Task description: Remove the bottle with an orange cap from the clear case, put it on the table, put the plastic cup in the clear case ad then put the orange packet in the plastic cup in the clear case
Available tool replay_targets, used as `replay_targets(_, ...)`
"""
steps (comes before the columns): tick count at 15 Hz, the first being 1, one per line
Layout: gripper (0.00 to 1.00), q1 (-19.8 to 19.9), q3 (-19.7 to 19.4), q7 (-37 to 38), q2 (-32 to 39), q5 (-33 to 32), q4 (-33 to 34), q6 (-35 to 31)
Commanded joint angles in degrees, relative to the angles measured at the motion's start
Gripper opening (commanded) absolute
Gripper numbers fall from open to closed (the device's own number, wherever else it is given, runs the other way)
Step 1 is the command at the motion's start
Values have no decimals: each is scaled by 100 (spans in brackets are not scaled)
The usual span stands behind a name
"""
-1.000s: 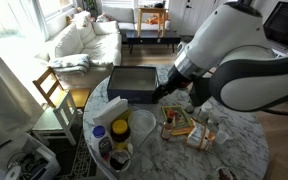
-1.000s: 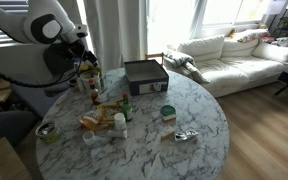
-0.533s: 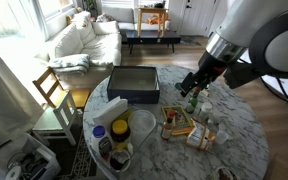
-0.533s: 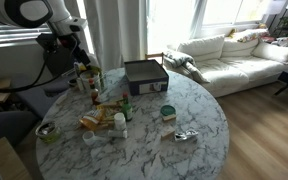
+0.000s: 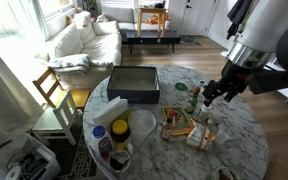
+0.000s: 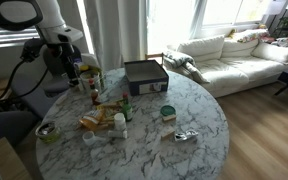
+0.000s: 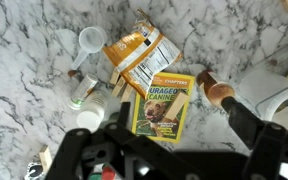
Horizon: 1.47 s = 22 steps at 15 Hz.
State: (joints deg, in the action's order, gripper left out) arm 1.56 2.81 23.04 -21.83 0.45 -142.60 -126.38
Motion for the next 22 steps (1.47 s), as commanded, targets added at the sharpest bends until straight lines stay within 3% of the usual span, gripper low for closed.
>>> replay_targets(1, 100, 56, 55, -22, 11, 26, 39, 13)
replay_targets(4, 100, 187, 2, -6, 361, -122, -16, -22)
replay_targets(10, 100, 173, -789, -1526, 1273, 1144, -501, -557)
replay_targets(15, 100, 240, -1034, -2499, 1761, 2033, -544, -809)
replay_targets(22, 100, 227, -927, -3499, 2210, 2986, -828, -2610)
